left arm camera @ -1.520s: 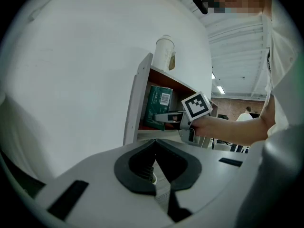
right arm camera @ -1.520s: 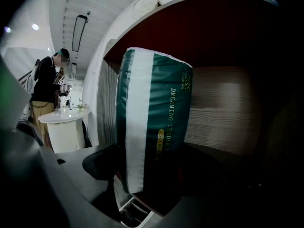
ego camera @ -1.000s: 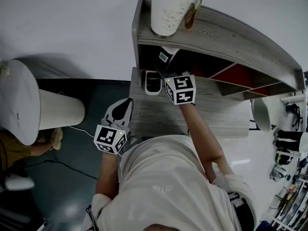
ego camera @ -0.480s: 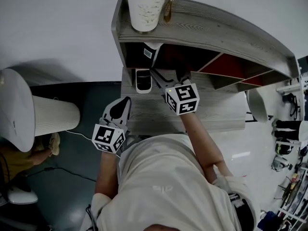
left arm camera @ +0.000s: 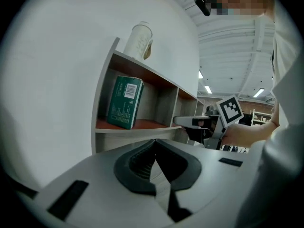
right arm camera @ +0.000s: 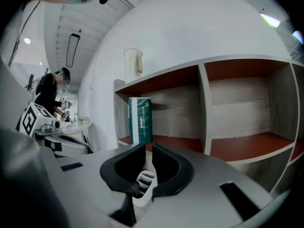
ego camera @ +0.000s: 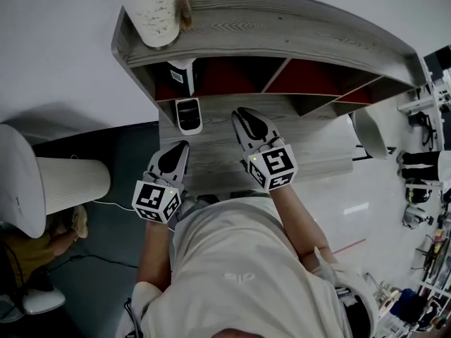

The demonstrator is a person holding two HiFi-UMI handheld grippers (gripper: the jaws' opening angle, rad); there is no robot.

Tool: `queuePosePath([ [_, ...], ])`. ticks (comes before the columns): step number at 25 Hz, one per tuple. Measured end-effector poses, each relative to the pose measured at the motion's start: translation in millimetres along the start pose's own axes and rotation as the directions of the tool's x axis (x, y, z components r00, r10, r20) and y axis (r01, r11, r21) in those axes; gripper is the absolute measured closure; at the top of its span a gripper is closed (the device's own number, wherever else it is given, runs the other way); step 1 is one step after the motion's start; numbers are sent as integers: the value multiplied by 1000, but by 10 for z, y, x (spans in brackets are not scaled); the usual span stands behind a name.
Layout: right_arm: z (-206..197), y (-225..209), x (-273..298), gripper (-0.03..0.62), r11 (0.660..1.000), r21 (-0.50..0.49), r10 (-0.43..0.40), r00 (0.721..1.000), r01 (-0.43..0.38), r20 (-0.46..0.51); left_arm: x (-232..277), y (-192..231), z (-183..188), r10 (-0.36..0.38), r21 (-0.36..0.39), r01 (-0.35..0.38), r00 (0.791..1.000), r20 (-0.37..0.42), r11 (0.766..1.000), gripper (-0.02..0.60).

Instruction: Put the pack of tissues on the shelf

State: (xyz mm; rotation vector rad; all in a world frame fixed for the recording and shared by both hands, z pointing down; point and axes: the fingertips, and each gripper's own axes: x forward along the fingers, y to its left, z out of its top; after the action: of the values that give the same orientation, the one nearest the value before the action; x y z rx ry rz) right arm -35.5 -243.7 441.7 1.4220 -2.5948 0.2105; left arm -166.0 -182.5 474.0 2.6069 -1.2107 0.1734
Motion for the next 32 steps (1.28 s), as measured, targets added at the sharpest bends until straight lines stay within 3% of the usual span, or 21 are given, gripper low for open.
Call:
queuePosePath([
  [5, -152, -122, -372, 554, 1000, 25, 14, 1000, -14, -14, 193, -203, -13, -40, 8, 40, 999, -13, 999, 566],
  [16, -326, -407, -985, 557, 998, 70, 10, 1000, -10, -5, 528, -635, 5, -116, 27, 117, 993, -22, 993, 566],
  [32, -396, -508, -1170, 559, 995, 93, 33, 999, -34, 7, 705, -903, 59, -152, 45, 153, 988, -26, 987, 566],
])
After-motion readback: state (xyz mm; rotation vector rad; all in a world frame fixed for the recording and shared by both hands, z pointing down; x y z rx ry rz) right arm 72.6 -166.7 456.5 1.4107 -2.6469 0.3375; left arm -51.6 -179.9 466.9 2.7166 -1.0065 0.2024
